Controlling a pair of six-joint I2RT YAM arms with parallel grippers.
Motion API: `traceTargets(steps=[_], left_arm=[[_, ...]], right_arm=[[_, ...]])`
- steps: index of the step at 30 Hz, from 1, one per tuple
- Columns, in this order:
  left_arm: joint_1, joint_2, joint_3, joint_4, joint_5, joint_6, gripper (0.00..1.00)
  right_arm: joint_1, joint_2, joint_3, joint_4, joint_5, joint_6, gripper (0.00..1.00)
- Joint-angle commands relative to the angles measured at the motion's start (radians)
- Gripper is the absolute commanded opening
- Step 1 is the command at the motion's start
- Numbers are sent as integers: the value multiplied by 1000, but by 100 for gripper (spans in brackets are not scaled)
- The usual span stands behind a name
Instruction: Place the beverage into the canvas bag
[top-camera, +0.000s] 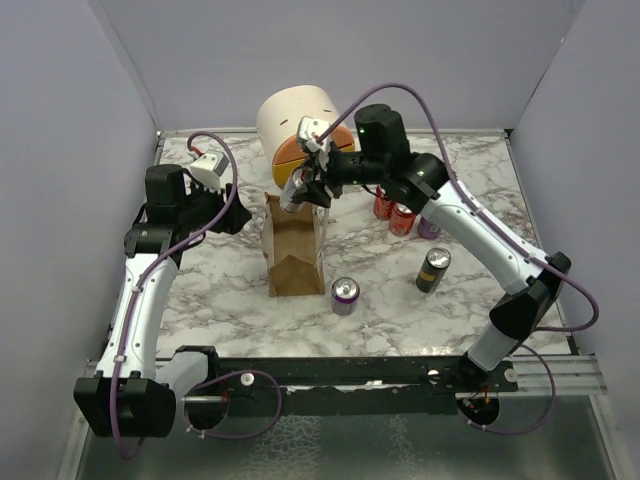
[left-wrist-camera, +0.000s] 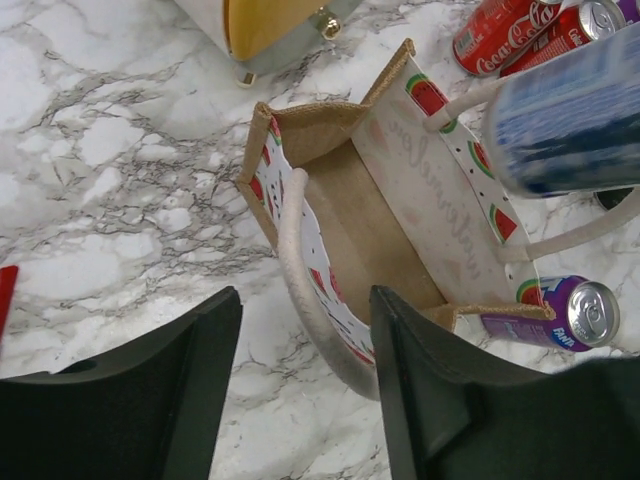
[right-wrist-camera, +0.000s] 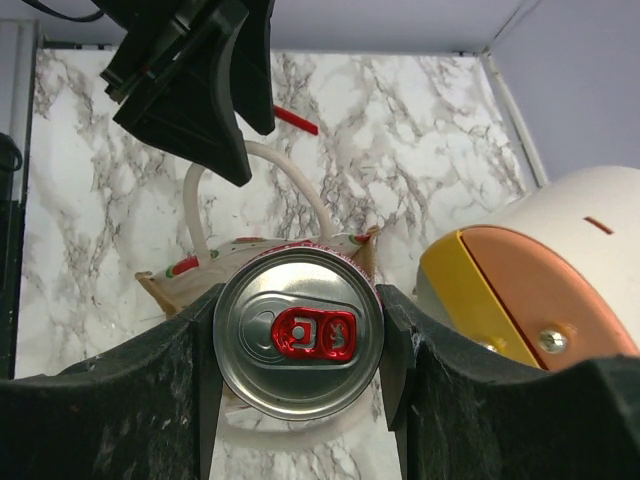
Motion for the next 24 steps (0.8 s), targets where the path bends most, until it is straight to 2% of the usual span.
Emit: traceTargets(steps=[1, 8, 15, 24], left_arm=[[4, 10, -19, 61, 73, -48, 51], [4, 18, -59, 98, 98, -70, 23], [4, -4, -106, 127, 101, -82, 1], [4, -33, -132, 131, 58, -88, 0]], right_arm=[[69, 94, 59, 44, 114, -4, 1], [84, 228, 77, 50, 167, 18, 1], [91, 341, 113, 61, 176, 29, 1], [92, 393, 30, 208, 230, 38, 1]])
